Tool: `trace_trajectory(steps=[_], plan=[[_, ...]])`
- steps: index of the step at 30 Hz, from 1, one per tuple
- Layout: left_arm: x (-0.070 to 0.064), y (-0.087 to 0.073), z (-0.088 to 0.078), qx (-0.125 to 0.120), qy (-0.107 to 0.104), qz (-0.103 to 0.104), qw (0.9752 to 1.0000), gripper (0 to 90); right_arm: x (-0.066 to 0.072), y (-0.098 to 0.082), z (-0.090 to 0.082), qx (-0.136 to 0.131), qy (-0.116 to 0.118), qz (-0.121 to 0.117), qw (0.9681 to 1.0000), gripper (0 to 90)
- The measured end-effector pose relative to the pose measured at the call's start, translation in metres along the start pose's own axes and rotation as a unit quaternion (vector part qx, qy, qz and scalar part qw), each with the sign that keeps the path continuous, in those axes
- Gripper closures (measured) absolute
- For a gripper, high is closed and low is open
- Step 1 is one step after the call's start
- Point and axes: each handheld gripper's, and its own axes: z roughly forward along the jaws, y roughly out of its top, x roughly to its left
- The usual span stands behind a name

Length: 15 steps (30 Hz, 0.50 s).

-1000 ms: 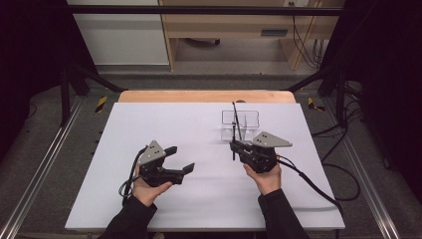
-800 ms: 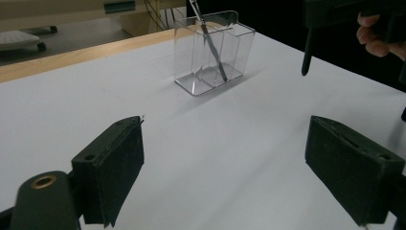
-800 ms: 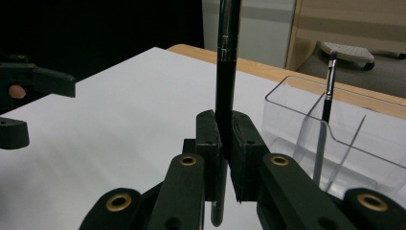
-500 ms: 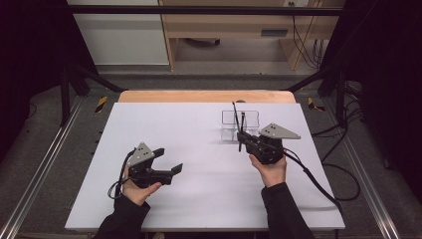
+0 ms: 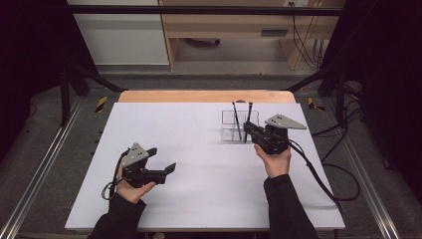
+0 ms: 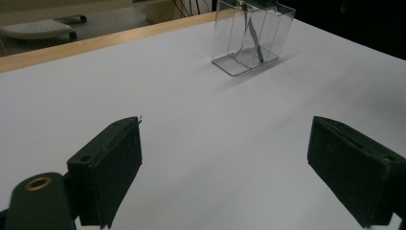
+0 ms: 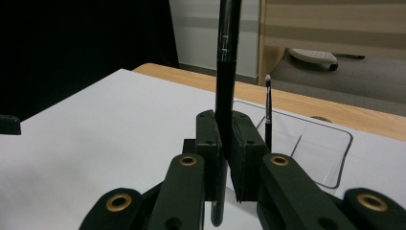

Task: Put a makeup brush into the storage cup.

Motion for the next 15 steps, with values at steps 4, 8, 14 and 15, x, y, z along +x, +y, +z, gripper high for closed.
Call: trace_trajectory(steps=[4, 8, 14, 15], plan=[[0.006, -0.001, -0.003, -0.001, 0.008, -0.004, 1.0000, 10.7, -0.003, 0.004, 0.004, 0.002, -0.003, 0.001, 1.0000, 83.7], [0.011, -0.001, -0.005, 0.002, 0.012, -0.007, 0.9999, 10.6, -0.007, 0.008, 0.008, 0.002, -0.010, 0.004, 0.9999, 83.7], [0.014, -0.002, -0.005, 0.005, 0.018, -0.005, 0.9998, 10.3, -0.013, 0.014, 0.015, 0.002, -0.021, 0.009, 0.9997, 83.7], [0.014, -0.001, -0.005, 0.005, 0.018, -0.005, 0.9998, 10.3, -0.014, 0.015, 0.016, -0.001, -0.022, 0.009, 0.9997, 83.7]])
